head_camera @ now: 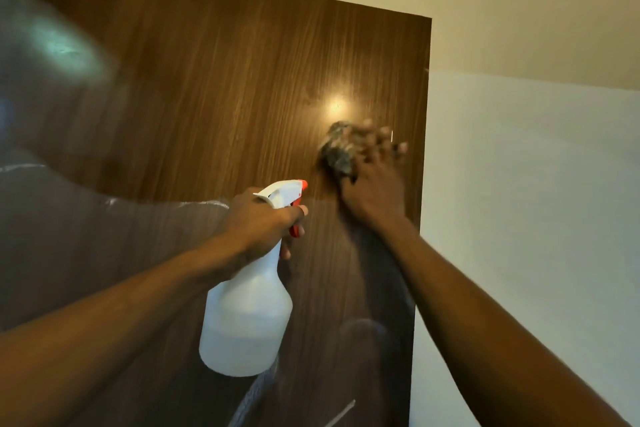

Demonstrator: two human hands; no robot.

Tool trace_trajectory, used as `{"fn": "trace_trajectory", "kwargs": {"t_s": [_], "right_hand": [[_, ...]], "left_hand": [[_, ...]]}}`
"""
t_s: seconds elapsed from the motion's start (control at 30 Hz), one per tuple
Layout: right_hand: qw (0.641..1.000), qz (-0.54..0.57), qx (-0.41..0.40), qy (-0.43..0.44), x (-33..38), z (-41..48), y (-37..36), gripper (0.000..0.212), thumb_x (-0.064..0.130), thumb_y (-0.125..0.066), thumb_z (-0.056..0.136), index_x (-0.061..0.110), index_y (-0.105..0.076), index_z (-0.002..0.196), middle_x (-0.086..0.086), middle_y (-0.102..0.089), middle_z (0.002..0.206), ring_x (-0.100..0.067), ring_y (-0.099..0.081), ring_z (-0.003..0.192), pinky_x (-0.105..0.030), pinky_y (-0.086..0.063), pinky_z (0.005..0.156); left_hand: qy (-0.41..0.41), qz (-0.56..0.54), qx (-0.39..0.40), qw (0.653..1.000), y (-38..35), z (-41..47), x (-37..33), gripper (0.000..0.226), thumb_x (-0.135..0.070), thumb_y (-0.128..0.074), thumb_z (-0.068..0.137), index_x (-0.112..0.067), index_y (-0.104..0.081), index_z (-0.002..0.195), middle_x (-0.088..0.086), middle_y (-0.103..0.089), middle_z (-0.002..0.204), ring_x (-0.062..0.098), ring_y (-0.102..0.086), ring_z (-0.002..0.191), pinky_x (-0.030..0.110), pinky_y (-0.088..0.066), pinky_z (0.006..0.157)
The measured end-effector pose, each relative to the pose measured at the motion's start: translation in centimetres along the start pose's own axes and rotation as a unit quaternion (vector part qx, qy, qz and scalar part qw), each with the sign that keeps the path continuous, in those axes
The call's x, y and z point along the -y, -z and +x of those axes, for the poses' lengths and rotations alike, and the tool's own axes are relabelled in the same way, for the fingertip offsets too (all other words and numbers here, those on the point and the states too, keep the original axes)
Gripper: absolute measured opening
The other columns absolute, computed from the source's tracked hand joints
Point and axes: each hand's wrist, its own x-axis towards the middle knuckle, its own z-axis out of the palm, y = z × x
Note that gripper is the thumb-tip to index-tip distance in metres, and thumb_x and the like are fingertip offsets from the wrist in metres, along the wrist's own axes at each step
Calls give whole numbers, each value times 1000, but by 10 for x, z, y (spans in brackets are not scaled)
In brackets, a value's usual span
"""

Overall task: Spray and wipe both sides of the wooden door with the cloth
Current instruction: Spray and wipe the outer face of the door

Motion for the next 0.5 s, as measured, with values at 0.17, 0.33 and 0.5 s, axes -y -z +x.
{"fn": "trace_trajectory", "kwargs": {"t_s": [0.17,0.33,0.5], "right_hand": [[993,0,10,115,5,-123,-21,66,56,-31,99,30,-18,158,-3,-5,167,-30,3,153,-57,-5,121],[999,34,3,-24,-39,-166,-8,68,41,-39,94,26,-19,157,-5,-6,167,-28,2,153,-57,-11,120],[990,50,-13,-130,11,-101,-4,72,47,-38,95,29,-4,157,-2,7,167,-26,14,152,-49,16,120]], "left_hand": [[84,-16,10,996,-18,-22,13,41,-35,-57,89,-9,-48,119,3,-59,97,18,-60,75,25,-51,70],[125,66,11,990,-21,-62,43,47,-44,-58,86,-24,-46,126,-10,-50,118,19,-56,109,26,-44,94],[130,46,-7,990,-7,-83,55,38,-39,-59,87,-26,-50,121,-7,-55,127,10,-55,101,25,-45,94]]}}
